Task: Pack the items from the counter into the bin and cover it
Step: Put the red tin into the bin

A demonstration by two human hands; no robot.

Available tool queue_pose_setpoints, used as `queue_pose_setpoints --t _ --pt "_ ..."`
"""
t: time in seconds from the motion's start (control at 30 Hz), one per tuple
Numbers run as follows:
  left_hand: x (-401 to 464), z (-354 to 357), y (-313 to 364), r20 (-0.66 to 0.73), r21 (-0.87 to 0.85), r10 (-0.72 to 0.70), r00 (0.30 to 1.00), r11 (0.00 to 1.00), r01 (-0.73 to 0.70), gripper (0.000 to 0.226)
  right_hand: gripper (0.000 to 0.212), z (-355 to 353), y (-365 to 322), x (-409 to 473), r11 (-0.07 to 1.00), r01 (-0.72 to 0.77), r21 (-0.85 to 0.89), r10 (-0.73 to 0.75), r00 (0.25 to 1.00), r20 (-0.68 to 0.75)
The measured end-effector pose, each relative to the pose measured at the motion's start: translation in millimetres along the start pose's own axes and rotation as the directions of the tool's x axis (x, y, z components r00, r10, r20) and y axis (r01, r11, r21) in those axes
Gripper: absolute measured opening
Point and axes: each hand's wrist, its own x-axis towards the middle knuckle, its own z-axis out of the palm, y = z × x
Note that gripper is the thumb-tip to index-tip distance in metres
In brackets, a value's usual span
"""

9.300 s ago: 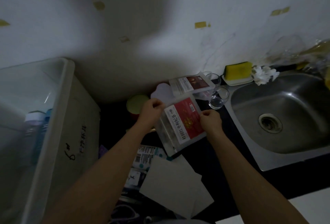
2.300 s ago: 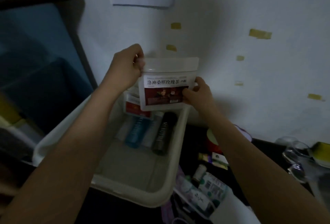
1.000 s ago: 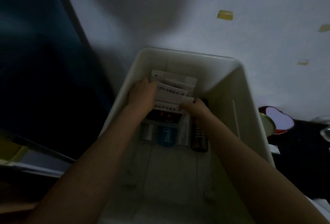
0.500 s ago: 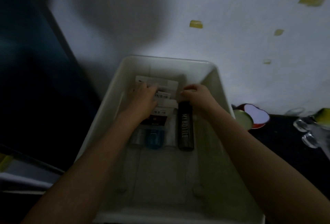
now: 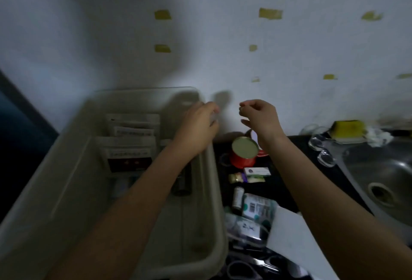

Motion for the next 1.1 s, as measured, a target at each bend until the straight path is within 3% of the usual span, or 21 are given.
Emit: queue_pose_setpoints --t 0.33,0.5,0.67,0.83,0.97,1.1 --pt "33 116 88 0.345 0.106 -0.050 0.937 0.994 0.014 0.035 0.014 -142 69 26 0.962 -0.164 -0.220 0.154 0.986 -0.060" --pt "50 169 94 0.426 0.198 -0.176 0.888 0.975 0.098 0.045 0.022 -182 100 40 0.907 -0.177 -0.383 0.184 0.983 -0.017" --pt "62 206 75 0.487 0.393 -0.294 0.823 0.915 0.095 0.064 0.036 -198 126 64 0.806 -0.145 -0.574 0.221 0.973 0.063" --pt "76 226 51 0.510 0.463 -0.401 0.761 0.874 0.149 0.080 0.062 -182 157 102 0.712 -0.013 -0.702 0.206 0.960 0.192" --pt "97 240 27 0.556 0.500 -0.491 0.670 0.842 0.203 0.100 0.088 -161 181 133 0.473 0.179 -0.863 0.220 0.924 0.312" --pt "108 261 -1 0.616 0.479 -0.525 0.588 0.842 0.250 0.110 0.102 -137 198 166 0.333 0.325 -0.885 0.271 0.866 0.420"
